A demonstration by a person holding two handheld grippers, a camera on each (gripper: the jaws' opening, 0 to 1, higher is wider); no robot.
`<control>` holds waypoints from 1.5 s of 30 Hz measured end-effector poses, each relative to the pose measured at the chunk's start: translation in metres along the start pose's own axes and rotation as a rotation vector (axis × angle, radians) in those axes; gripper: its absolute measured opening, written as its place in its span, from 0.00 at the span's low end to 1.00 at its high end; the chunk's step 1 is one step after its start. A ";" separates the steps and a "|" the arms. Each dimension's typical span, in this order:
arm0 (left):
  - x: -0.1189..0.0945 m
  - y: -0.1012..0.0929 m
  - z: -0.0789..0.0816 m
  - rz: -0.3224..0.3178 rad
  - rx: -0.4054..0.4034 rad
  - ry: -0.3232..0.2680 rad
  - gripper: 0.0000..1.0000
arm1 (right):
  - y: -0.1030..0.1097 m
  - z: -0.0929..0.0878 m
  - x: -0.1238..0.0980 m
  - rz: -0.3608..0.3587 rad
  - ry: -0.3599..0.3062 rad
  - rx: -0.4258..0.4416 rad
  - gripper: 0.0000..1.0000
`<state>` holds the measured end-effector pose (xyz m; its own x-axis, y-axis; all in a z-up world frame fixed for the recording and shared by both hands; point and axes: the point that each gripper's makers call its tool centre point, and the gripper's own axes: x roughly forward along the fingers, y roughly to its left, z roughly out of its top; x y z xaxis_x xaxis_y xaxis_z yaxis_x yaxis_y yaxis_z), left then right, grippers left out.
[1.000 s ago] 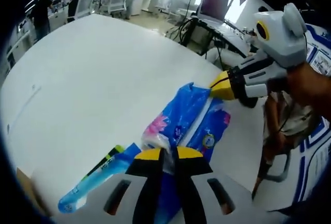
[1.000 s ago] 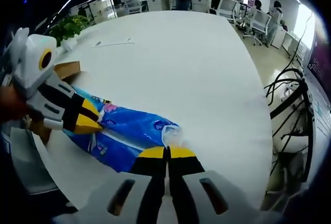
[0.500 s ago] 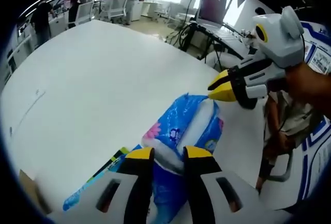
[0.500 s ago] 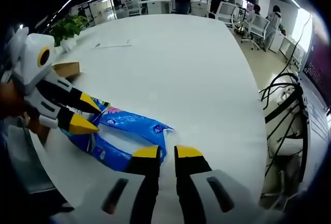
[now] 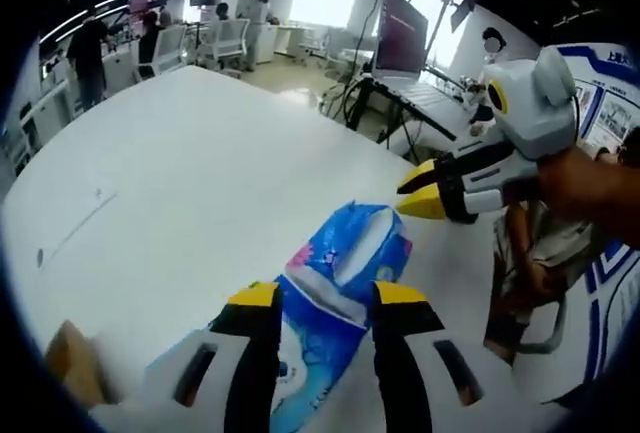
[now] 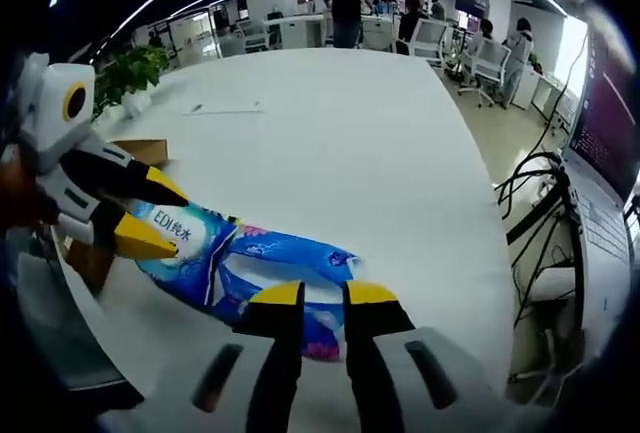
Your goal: Operate the shoe box by opening the lid, removing the specified soft item, and placing it in the target area until the item is outside and the box remains undamaged.
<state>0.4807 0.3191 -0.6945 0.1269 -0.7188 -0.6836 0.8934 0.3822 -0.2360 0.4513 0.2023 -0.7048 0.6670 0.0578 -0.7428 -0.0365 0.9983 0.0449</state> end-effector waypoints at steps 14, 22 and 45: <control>-0.081 0.021 -0.038 0.036 -0.021 -0.037 0.40 | 0.062 0.014 -0.031 -0.021 -0.057 -0.004 0.17; -0.122 0.037 -0.068 0.046 -0.052 -0.038 0.39 | 0.109 0.013 -0.036 -0.016 -0.037 -0.022 0.16; -0.237 0.094 -0.169 0.094 -0.178 -0.012 0.37 | 0.259 0.022 -0.037 0.114 -0.035 -0.076 0.16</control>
<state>0.4616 0.6235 -0.6713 0.2126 -0.6816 -0.7001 0.7873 0.5438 -0.2904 0.4335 0.4587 -0.6508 0.6810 0.1720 -0.7118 -0.1689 0.9827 0.0759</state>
